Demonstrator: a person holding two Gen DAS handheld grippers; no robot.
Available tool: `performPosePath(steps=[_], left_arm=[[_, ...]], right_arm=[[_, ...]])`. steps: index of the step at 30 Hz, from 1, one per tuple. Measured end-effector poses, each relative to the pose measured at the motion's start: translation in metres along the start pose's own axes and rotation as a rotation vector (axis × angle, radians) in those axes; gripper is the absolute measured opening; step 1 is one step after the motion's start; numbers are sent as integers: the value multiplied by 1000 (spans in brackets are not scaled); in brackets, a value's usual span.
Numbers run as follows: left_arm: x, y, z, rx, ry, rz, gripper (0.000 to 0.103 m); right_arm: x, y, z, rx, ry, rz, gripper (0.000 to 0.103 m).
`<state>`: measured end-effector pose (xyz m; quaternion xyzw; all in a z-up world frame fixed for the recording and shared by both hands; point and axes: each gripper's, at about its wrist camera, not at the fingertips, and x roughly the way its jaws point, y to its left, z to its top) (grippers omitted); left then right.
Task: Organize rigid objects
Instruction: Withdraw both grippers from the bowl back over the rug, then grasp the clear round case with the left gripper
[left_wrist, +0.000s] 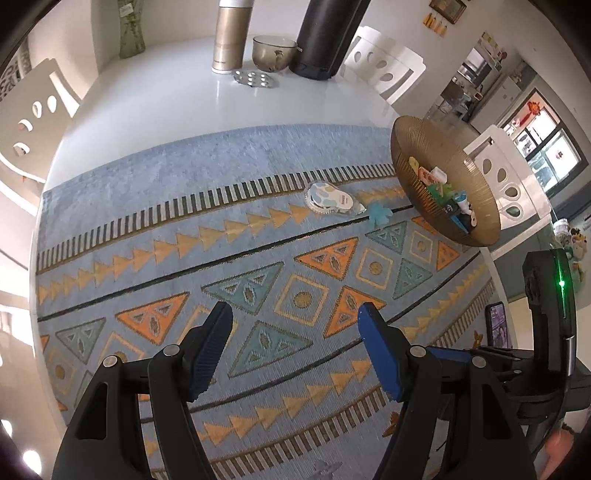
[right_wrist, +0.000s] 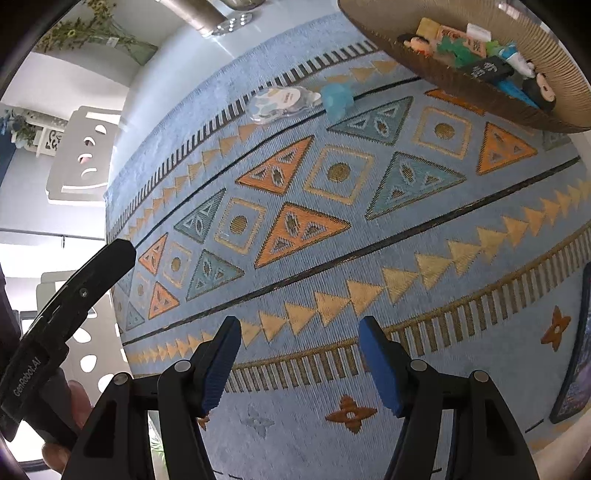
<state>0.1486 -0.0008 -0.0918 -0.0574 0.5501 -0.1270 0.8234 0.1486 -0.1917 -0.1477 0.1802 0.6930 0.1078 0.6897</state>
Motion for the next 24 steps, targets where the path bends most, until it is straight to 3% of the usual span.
performPosePath(steps=[3,9,14,17,24], left_arm=[[16,-3,10,75,50,-33,69],[55,-16,49,315,114,2,69],[91,-28,85,485,158,-7,69],[115,-36,101,566,198,-19,69],[152,-53,117,713,238,-85,69]], right_arm=[[2,-4,9,8,-6,13,64],[-25,-22,40,41,-145,42,64],[-29,-21,70,6,-199,102,64],[-18,-23,90,32,-201,71,64],[0,-43,116,104,-225,99,64]])
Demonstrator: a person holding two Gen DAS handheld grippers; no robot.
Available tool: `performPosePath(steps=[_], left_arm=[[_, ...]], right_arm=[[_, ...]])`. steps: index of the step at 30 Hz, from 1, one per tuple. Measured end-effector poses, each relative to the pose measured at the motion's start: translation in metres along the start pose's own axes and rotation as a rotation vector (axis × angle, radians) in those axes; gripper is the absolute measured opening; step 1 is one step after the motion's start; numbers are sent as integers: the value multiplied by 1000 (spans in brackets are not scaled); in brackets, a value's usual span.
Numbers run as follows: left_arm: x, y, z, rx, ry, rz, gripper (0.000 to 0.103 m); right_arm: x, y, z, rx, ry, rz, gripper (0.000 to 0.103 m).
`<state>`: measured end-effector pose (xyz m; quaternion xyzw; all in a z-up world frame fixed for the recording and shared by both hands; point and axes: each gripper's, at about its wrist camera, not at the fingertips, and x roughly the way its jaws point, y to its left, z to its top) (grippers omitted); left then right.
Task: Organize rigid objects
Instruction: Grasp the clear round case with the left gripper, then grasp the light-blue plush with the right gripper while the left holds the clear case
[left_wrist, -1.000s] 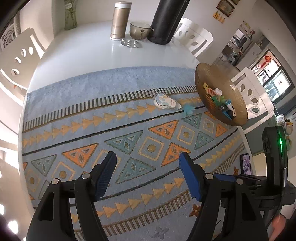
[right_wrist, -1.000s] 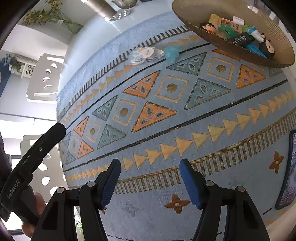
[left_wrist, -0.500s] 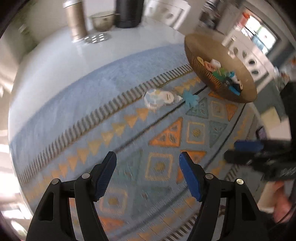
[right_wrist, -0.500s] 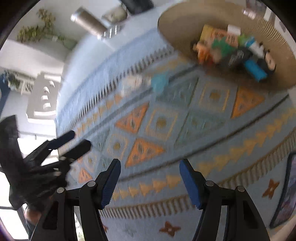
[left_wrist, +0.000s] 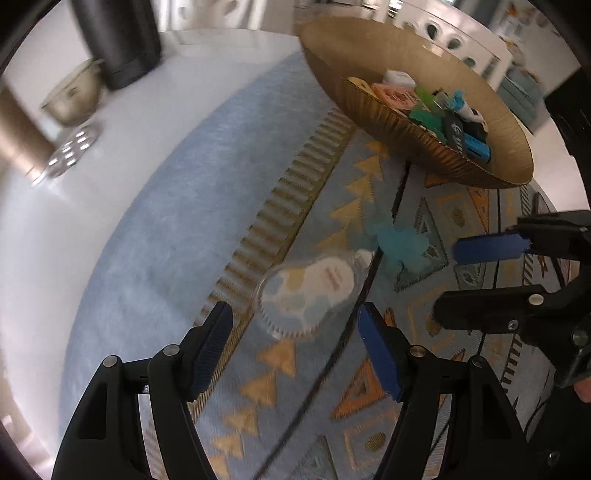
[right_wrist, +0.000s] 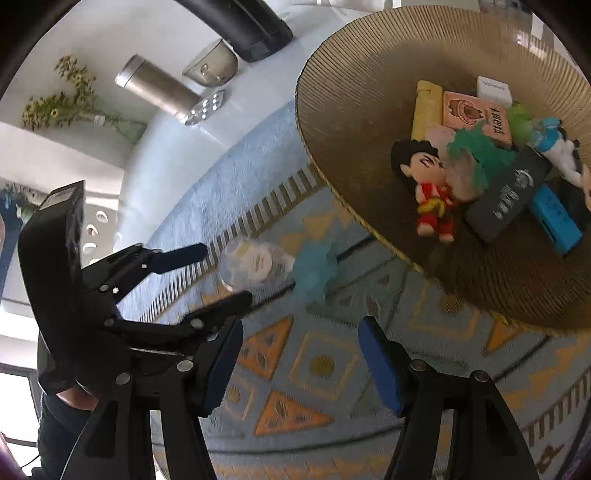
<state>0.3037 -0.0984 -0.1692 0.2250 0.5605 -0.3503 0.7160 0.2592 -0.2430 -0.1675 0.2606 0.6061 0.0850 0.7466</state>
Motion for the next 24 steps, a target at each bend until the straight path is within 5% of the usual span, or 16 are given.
performPosePath(steps=[5,11,16,21,24], left_arm=[[13,-9,10,84,28,-4,69],[9,-14,11,59,-21,-10,63],[-1,-8,-5,-85,-63,-37,63],[-16,1,-41,-381,-120,-79,63],[-28,-9,-71,-518,-140,-25,63]], right_arm=[[12,-1,11,50,-41,-7,64],[30,0,22,52,-12,-61,35],[26,-2,16,25,-13,-53,30],[3,0,0,-41,-30,-67,30],[-13,-1,-14,-87,-31,-76,30]])
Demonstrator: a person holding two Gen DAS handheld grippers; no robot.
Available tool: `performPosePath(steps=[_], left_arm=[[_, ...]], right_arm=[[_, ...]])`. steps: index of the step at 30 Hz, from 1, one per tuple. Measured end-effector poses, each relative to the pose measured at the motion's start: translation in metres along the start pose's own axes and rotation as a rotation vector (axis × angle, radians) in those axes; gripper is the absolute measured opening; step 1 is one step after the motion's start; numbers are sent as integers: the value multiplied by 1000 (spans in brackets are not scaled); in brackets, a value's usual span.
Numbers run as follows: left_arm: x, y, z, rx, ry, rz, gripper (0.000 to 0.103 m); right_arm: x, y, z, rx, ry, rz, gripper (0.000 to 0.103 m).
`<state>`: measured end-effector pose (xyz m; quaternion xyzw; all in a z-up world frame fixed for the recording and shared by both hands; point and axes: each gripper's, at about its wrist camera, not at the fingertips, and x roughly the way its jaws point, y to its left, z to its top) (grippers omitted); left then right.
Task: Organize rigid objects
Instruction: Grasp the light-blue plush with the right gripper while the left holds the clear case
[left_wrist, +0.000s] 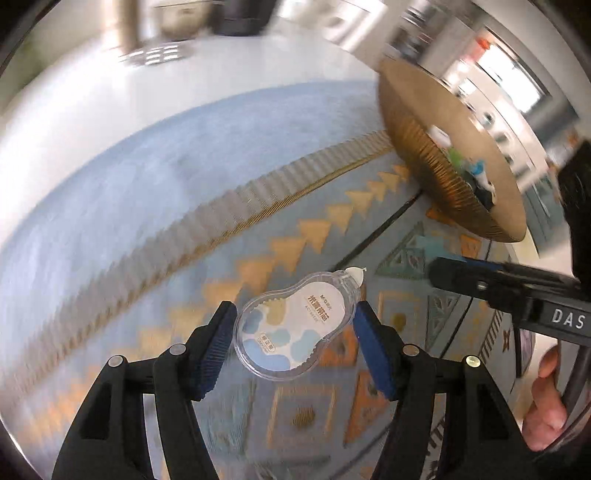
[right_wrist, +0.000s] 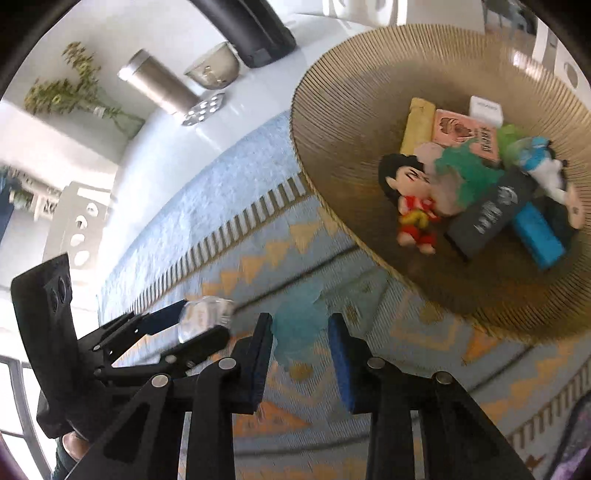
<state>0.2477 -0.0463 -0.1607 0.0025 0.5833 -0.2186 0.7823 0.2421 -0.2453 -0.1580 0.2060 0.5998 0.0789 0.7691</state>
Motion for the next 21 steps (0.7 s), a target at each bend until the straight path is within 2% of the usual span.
performPosePath(steps=[2,5,7,10,12,16,17,19,21], left_arm=[[-9,-2,-18,-74,-5,50,63],[-18,-3,-46,-172,1,187,63],[-20,-3,-62,-235,8,225,63],[-19,-1,-81,-337,26,186,64],[-23,-5,-85,-338,27,171,65],[-27,-15,-100,-332,88,-2,65],[-26,-20,-107,-321,85,-17,65],[-27,-27,-113,-280,89,3,65],[-23,-31,-108,-267,83,54,65]], right_arm=[[-4,1,-11,-34,13,-14,30],[-9,1,-40,-86,45,-39,30],[-7,3,-58,-119,66,-69,30],[-5,4,-80,-159,82,-100,30],[-5,4,-89,-168,87,-109,30],[-6,-1,-99,-160,99,-102,30],[-8,-3,-103,-162,97,-104,30],[-11,-7,-109,-157,97,-104,30],[-12,-14,-116,-140,105,-98,30]])
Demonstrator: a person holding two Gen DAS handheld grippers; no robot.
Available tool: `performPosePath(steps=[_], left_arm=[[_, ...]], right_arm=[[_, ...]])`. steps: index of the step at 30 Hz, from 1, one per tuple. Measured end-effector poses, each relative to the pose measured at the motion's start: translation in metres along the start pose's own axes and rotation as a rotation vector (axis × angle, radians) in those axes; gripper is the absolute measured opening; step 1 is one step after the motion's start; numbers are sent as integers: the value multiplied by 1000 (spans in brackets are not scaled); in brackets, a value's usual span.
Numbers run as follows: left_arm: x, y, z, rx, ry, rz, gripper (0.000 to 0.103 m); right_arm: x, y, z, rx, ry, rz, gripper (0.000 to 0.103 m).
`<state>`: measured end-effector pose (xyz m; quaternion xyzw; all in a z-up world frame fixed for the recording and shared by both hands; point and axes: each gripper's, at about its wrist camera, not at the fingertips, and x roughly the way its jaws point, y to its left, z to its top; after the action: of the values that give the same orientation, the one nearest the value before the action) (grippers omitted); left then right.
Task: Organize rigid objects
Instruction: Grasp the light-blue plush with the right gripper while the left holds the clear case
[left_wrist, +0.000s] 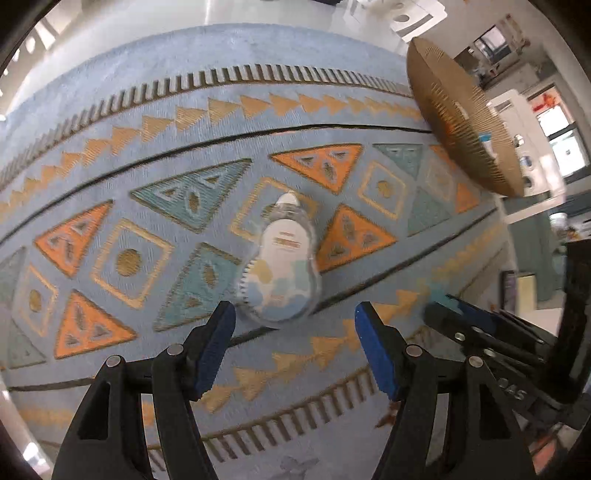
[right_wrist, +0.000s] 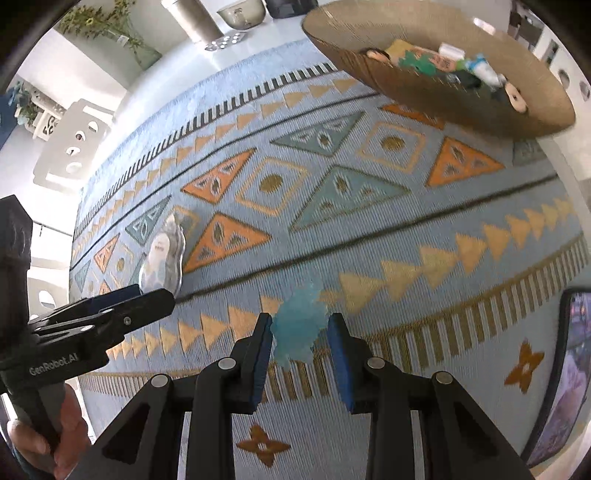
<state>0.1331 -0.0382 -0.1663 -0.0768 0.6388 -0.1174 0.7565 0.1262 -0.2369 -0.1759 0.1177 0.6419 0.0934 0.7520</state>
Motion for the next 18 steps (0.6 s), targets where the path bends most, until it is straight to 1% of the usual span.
performPosePath(steps=[1,3,5,7,9,11,12,13,14,15,16,17,18], left_arm=[[1,0,2,-4,-6,22,65],[4,2,9,2,-8,36,65],[15,-9,19,47,17,66,65],[20,-23,26,107,13,105,65],[24,-30,28,126,9,116,65],[25,-37,27,142,-8,150,61],[28,-42,27,157,-15,170,53],[29,-47,28,175,-30,210,46],[32,-53,31,177,-36,222,46],[32,-52,32,164,-44,214,46],[33,-51,35,148,-51,203,46],[31,-46,36,139,-55,194,46],[29,-43,35,141,-55,192,46]], right_arm=[[0,-2,0,8,1,5,30],[-2,-6,-5,15,-3,3,30],[-4,-9,-12,13,-8,-9,30],[2,-3,-10,5,-2,-40,30],[2,-1,-16,-5,-4,-62,30],[4,4,-22,-17,-9,-75,30],[4,5,-24,-20,-10,-77,30],[4,5,-26,-22,-11,-78,30],[5,9,-29,-21,-11,-76,30],[6,9,-30,-17,-10,-71,31],[3,6,-35,-11,-9,-62,32],[3,2,-35,0,-5,-44,36],[1,-1,-36,8,-1,-29,47]])
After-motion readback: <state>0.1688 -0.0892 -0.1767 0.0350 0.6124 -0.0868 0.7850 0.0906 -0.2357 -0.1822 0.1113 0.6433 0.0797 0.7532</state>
